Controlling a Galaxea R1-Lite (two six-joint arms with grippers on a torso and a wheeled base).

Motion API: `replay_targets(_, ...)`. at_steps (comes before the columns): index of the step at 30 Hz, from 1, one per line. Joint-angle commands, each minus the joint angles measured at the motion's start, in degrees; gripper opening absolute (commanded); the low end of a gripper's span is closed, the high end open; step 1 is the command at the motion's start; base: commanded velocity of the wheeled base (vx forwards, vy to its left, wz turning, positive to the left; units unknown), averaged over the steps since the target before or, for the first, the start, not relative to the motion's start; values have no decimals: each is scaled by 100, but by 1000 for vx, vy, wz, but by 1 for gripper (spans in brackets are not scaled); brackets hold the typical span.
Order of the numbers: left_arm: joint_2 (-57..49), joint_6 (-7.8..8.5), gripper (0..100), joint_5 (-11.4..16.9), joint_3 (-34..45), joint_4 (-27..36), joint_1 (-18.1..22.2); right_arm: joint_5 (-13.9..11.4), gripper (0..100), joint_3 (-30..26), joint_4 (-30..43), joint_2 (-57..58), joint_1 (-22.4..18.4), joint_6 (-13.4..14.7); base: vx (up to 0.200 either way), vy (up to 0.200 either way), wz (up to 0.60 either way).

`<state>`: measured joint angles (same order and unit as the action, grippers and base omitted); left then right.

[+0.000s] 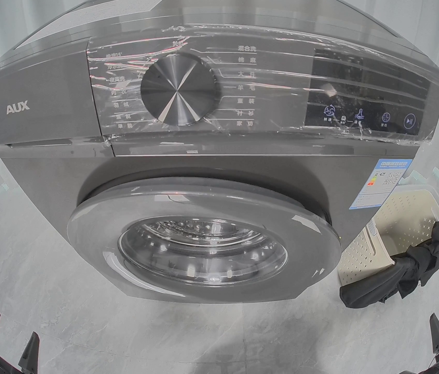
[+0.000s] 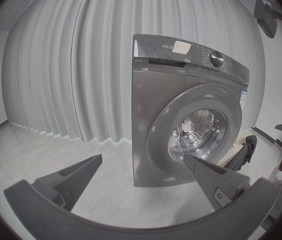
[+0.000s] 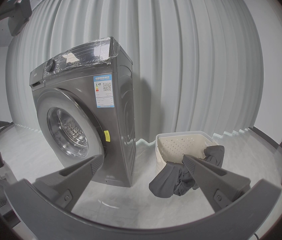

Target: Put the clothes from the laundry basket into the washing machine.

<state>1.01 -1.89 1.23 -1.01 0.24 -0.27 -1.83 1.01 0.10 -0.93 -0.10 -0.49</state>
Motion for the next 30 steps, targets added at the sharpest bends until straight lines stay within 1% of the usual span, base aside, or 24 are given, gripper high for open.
replay_targets(1,-92,-4,100,0,84,2,0,-2,100,-101,-1,93,1,-4,0,0,0)
replay_targets(7,-92,4,100,0,84,2,0,-2,100,-101,-1,93,1,-4,0,0,0)
replay_targets(18,-92,-4,100,0,84,2,0,-2,100,-101,-1,93,1,-4,0,200,0)
replay_targets(30,-92,4,100,0,84,2,0,-2,100,-101,-1,93,1,-4,0,0,0)
